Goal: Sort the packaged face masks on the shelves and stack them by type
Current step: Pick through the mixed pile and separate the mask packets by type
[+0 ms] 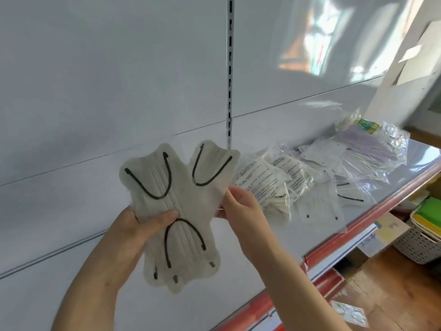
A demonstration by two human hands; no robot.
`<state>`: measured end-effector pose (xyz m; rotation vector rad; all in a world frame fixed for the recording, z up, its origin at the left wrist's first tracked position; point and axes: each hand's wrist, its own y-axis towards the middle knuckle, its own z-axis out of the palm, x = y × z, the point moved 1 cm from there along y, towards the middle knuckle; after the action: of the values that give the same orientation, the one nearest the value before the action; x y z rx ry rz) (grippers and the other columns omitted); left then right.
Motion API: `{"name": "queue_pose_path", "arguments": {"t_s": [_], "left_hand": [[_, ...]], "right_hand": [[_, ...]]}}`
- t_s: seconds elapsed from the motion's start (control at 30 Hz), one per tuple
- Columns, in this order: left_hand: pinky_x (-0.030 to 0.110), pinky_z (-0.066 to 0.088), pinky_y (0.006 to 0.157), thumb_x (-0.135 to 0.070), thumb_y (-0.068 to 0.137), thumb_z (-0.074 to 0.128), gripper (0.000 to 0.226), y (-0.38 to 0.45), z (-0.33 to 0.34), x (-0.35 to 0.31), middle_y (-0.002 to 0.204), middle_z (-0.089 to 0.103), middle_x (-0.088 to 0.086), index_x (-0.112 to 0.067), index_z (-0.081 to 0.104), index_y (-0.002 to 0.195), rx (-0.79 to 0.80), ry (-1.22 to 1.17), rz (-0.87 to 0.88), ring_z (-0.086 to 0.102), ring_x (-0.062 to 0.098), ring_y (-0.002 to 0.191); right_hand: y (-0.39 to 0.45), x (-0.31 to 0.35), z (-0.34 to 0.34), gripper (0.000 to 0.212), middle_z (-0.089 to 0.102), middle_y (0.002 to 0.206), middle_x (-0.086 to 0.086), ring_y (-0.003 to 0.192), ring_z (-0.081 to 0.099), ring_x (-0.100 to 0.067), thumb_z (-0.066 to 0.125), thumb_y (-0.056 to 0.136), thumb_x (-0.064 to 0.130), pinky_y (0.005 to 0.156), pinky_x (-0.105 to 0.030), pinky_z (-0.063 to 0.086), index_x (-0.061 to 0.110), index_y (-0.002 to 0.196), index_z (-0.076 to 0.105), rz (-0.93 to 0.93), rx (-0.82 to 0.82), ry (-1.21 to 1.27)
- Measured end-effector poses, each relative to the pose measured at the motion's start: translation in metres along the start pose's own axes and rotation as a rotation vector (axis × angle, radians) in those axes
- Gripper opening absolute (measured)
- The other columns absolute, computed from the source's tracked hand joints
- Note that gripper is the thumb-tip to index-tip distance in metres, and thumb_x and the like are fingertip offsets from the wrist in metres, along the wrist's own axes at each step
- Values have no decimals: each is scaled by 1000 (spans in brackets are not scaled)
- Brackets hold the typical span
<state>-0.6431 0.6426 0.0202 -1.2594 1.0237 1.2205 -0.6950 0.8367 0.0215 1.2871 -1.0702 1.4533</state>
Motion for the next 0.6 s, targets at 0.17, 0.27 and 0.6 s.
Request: {"name": "queue_pose_path", "arguments": {"t_s": [0.17, 0.27, 0.6], "left_hand": [[33, 62, 73, -64, 24, 97, 110, 7, 13, 12, 107, 78, 7, -16, 69, 119, -97, -20, 34, 75, 25, 98], [35, 53, 82, -44, 58, 94, 67, 13, 38, 14, 105, 79, 0, -21, 70, 116, -100, -50, 28, 75, 19, 99], [34, 55, 81, -51, 64, 85, 59, 40, 111, 15, 109, 78, 0, -20, 72, 113, -363, -105, 94, 75, 18, 101]], "right_hand": [[3, 9, -11, 54, 73, 82, -5, 78, 69, -17, 42, 96, 58, 79, -32, 56, 10, 104, 67, 19, 0, 340], [5, 1, -29, 19, 74, 81, -5, 72, 69, -18, 57, 99, 24, 71, -29, 57, 8, 95, 67, -104, -97, -41], [74, -22, -139, 60, 53, 141, -1, 132, 44, -26, 35, 99, 58, 109, -41, 36, 20, 145, 42, -136, -235, -1109]]}}
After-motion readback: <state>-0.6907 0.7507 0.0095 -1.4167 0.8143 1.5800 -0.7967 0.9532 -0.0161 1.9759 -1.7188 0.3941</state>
